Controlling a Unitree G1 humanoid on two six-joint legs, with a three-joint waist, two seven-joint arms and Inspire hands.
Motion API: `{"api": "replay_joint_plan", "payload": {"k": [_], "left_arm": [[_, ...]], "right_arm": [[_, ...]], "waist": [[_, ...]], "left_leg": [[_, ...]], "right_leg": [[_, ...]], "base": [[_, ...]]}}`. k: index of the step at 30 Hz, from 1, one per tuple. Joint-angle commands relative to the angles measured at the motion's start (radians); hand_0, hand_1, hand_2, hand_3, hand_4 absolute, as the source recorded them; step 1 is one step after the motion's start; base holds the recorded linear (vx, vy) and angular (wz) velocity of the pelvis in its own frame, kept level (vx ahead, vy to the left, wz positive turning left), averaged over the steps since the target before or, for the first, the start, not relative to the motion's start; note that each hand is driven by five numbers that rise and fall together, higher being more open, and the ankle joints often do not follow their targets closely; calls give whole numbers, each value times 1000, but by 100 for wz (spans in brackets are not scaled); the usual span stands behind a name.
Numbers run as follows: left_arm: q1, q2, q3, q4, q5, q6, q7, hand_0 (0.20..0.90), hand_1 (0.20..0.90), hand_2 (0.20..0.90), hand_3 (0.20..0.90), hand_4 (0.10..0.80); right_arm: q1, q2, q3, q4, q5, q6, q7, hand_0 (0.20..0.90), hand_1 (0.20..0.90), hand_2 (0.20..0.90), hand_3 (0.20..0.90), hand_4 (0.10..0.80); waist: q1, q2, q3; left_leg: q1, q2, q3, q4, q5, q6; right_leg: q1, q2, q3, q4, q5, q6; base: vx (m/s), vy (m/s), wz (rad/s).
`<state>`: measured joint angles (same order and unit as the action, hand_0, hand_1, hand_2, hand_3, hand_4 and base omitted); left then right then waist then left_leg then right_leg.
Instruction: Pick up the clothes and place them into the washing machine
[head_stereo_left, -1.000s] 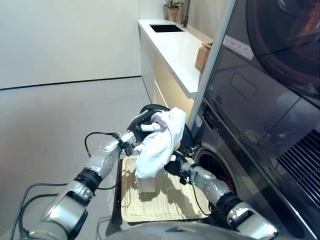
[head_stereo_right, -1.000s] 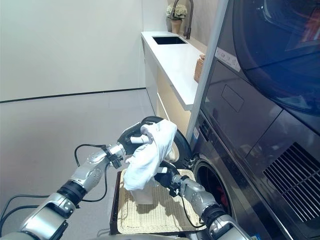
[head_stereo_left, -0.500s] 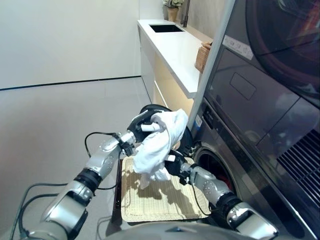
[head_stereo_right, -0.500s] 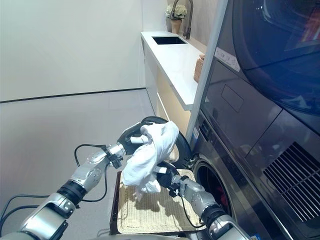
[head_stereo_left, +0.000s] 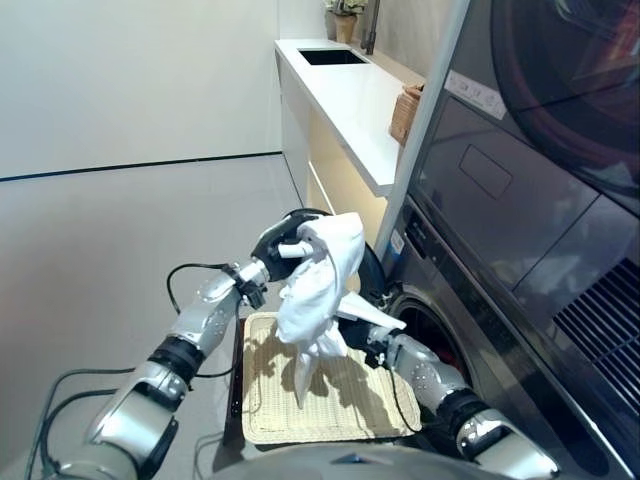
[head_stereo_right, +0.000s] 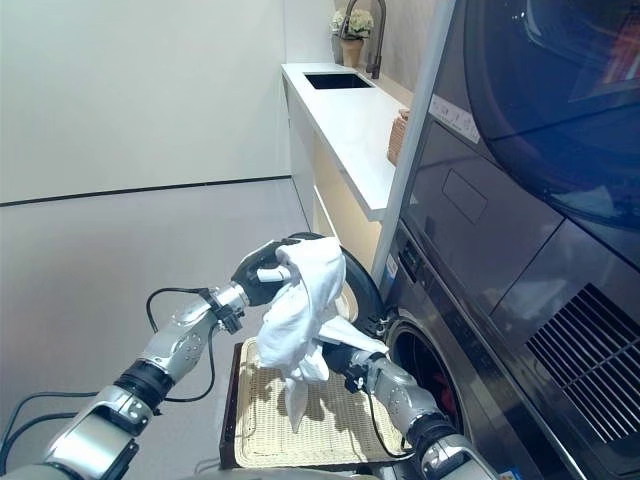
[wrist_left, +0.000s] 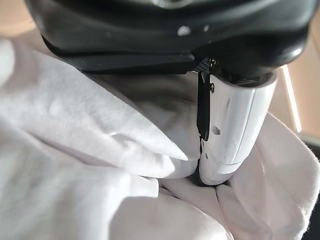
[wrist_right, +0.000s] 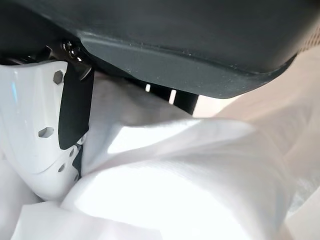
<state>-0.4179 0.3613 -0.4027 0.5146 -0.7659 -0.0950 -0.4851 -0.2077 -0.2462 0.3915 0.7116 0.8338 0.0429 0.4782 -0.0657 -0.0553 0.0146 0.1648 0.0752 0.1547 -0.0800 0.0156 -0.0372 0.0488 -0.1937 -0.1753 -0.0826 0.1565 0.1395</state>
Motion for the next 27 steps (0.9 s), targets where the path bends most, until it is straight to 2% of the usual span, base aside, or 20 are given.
{"api": "replay_joint_plan", "payload": {"k": [1,2,3,9,15,19,22,27], "left_arm": [[-131,-22,106,66,6,-160,52,571,571,571,571,565],[-123,-22,112,63,13,-166,59,768,768,768,768,706],[-114,-23,125,62,24,-177,77,900,900,900,900,800],[-66,-39,164,61,82,-213,165,900,900,900,900,800],[-31,-29,171,51,216,-238,243,900,900,900,900,800],[12,-48,184,45,291,-243,303,900,900,900,900,800],[55,-46,192,29,363,-244,328,900,900,900,900,800],[82,-48,200,26,374,-250,325,900,900,900,900,800]], "right_arm": [[-67,16,-73,-48,94,-111,6,200,200,200,200,300],[-64,16,-80,-55,97,-114,6,200,200,200,200,300],[-61,13,-89,-62,99,-117,5,200,200,200,200,300],[-46,0,-108,-79,84,-138,-7,200,200,200,200,300],[-37,-3,-111,-98,69,-150,-17,200,200,200,200,300],[-24,-2,-103,-128,56,-158,-24,200,200,200,200,300],[-6,-8,-106,-160,46,-166,-22,200,200,200,200,300],[1,-2,-104,-163,54,-171,-21,200,200,200,200,300]], "waist": [[15,-5,-48],[15,-6,-47],[16,-6,-47],[18,-10,-41],[20,-13,-37],[20,-14,-30],[21,-16,-24],[22,-18,-23]], "left_leg": [[-52,48,-66,-6,28,-74],[-52,49,-66,-6,28,-74],[-52,49,-66,-6,28,-74],[-50,50,-66,-6,26,-74],[-51,49,-66,-6,25,-73],[-54,49,-66,-4,24,-72],[-58,50,-66,-3,24,-72],[-61,51,-65,-4,24,-72]], "right_leg": [[45,-102,-20,34,-35,100],[45,-102,-20,33,-35,100],[45,-102,-21,33,-36,99],[47,-100,-21,31,-38,96],[48,-99,-22,31,-39,96],[46,-99,-20,32,-39,94],[42,-99,-17,32,-40,94],[37,-99,-16,30,-39,95]], "base": [[0,0,0],[0,0,0],[0,0,0],[0,0,0],[0,0,0],[0,0,0],[0,0,0],[0,-2,1]]}}
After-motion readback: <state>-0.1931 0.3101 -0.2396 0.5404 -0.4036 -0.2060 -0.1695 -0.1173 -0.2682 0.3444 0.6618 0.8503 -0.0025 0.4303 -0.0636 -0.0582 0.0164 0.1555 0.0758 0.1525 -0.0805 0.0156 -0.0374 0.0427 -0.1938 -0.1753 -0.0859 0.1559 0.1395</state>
